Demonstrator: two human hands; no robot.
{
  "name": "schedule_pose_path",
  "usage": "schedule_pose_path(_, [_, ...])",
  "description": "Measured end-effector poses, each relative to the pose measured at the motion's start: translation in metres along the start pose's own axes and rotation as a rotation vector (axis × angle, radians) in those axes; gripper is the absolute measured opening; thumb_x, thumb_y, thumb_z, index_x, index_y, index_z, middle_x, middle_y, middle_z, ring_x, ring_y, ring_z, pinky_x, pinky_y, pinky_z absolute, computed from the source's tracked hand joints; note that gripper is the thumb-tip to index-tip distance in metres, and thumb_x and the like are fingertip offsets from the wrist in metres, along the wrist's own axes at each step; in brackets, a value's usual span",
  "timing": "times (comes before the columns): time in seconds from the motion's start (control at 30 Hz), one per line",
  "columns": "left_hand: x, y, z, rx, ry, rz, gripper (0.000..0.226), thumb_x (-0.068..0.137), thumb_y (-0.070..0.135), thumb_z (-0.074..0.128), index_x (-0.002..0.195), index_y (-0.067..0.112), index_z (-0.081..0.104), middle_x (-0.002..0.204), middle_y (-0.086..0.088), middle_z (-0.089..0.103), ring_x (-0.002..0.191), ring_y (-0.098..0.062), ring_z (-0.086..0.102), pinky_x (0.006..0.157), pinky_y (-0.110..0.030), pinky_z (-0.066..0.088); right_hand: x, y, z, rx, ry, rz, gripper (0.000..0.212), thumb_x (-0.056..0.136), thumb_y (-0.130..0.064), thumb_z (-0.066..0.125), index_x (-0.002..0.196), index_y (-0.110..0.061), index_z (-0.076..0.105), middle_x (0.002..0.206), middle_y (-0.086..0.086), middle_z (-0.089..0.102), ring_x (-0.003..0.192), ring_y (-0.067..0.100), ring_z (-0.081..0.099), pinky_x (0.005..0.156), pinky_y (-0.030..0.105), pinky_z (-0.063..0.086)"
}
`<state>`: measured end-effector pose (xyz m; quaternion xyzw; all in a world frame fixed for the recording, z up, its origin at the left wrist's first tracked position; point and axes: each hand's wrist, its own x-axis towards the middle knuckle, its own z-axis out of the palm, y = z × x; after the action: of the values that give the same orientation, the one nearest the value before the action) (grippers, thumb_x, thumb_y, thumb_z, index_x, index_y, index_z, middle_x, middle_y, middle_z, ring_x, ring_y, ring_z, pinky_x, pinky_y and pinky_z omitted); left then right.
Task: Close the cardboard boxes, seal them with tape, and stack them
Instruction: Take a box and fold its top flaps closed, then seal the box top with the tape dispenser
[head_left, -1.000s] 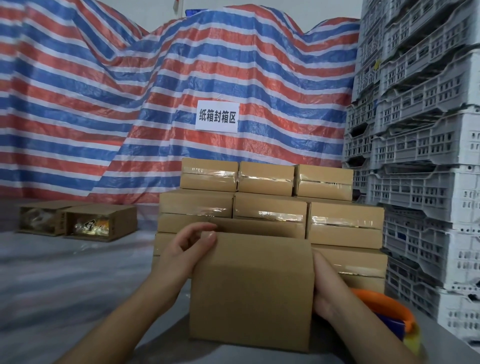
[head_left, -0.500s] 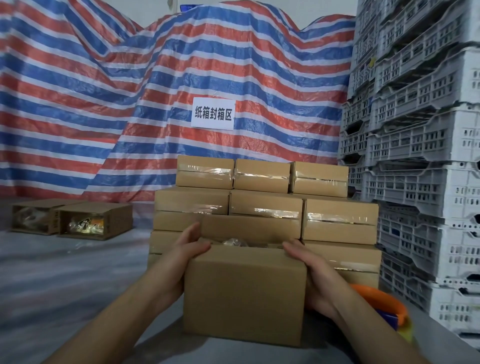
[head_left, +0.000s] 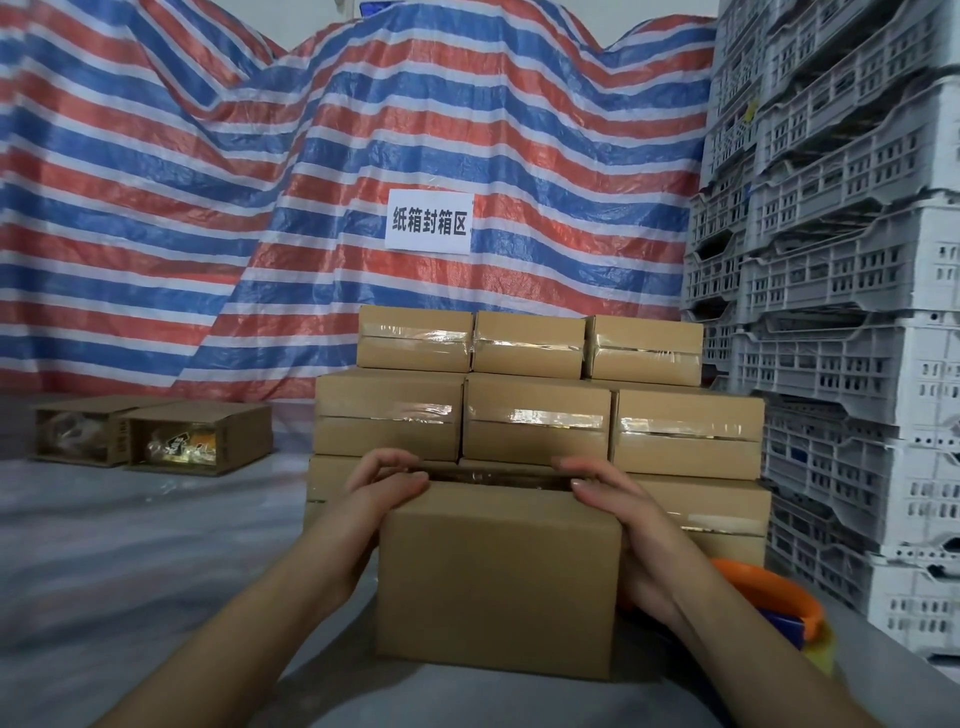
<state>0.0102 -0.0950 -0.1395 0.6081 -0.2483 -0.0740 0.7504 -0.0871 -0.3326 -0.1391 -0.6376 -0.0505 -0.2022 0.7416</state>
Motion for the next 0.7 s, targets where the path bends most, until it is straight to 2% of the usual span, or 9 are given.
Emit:
schedule_pose_path(0.03, [0.0,-0.001,-0.001,0.027,0.019,0.004,0.027,0.072,0.028,0.074,0.098,0.023,0.069,0.101,-0.005,0.068,0.089,-0.022,0.063,0.071,-0.031,0.047,0.0,0.001,0.001,-0.007,0.036,0.001,0.027,0.07,-0.023,0.072,0.096,-0.021,0.079,0.113,0.002,0.074,0.107,0.031,0.066,0.087,0.041,0.052])
schedule_pose_path(0.13, [0.003,-0.001,-0.003,0.084,0.043,-0.009,0.008,0.084,0.025,0.071,0.092,0.024,0.072,0.098,-0.005,0.071,0.09,-0.022,0.064,0.074,-0.032,0.047,0.001,0.002,0.004,-0.021,0.111,0.017,0.034,0.066,-0.024,0.074,0.096,-0.009,0.077,0.113,0.004,0.074,0.105,0.031,0.065,0.083,0.039,0.052])
schedule_pose_path(0.23, [0.006,-0.003,-0.007,0.139,0.03,-0.025,0.009,0.086,0.028,0.069,0.094,0.026,0.072,0.101,-0.006,0.07,0.092,-0.023,0.064,0.075,-0.032,0.047,0.001,0.002,0.007,-0.035,0.126,0.018,0.026,0.063,-0.023,0.073,0.086,-0.01,0.076,0.108,0.01,0.075,0.094,0.028,0.066,0.073,0.033,0.052])
schedule_pose_path(0.37, [0.005,0.009,-0.01,0.328,-0.006,0.052,0.018,0.091,0.025,0.066,0.108,0.031,0.065,0.114,0.001,0.065,0.107,-0.018,0.059,0.08,-0.03,0.045,0.002,0.002,0.006,-0.039,0.113,0.011,0.023,0.065,-0.025,0.073,0.084,-0.012,0.076,0.11,0.011,0.074,0.098,0.031,0.065,0.076,0.034,0.051])
schedule_pose_path(0.43, [0.003,0.018,-0.006,0.551,0.065,0.189,0.034,0.093,0.028,0.065,0.124,0.037,0.055,0.125,0.01,0.056,0.115,-0.011,0.054,0.085,-0.027,0.048,0.002,0.002,0.006,-0.04,0.104,0.008,0.02,0.065,-0.025,0.073,0.082,-0.014,0.077,0.11,0.01,0.074,0.1,0.032,0.065,0.08,0.036,0.051])
schedule_pose_path(0.5, [-0.007,0.028,0.009,0.947,0.162,0.426,0.046,0.094,0.044,0.057,0.139,0.037,0.046,0.134,0.012,0.05,0.118,-0.007,0.049,0.089,-0.022,0.045,0.002,0.003,0.006,-0.049,0.106,0.006,0.018,0.066,-0.027,0.073,0.08,-0.016,0.078,0.109,0.009,0.075,0.101,0.032,0.065,0.081,0.036,0.051])
schedule_pose_path(0.53, [-0.011,0.03,0.02,1.132,0.145,0.532,0.051,0.094,0.054,0.049,0.142,0.036,0.043,0.141,0.011,0.047,0.123,-0.008,0.047,0.094,-0.024,0.043,0.002,0.003,0.006,-0.05,0.108,0.003,0.018,0.066,-0.027,0.073,0.08,-0.017,0.079,0.109,0.009,0.075,0.1,0.031,0.065,0.079,0.036,0.051])
schedule_pose_path(0.6, [-0.017,0.029,0.042,1.365,-0.041,0.583,0.066,0.092,0.07,0.032,0.149,0.037,0.033,0.155,0.011,0.035,0.136,-0.012,0.038,0.108,-0.034,0.035,0.002,0.004,0.007,-0.049,0.109,-0.001,0.015,0.066,-0.027,0.072,0.078,-0.018,0.078,0.107,0.01,0.075,0.098,0.03,0.066,0.077,0.035,0.051])
schedule_pose_path(0.7, [-0.017,0.023,0.058,1.558,-0.216,0.505,0.073,0.09,0.077,0.02,0.15,0.037,0.029,0.154,0.008,0.038,0.133,-0.015,0.042,0.107,-0.037,0.036,-0.001,0.0,0.009,-0.054,0.114,0.021,0.015,0.064,-0.027,0.073,0.076,-0.019,0.078,0.1,0.009,0.076,0.095,0.03,0.066,0.071,0.034,0.054])
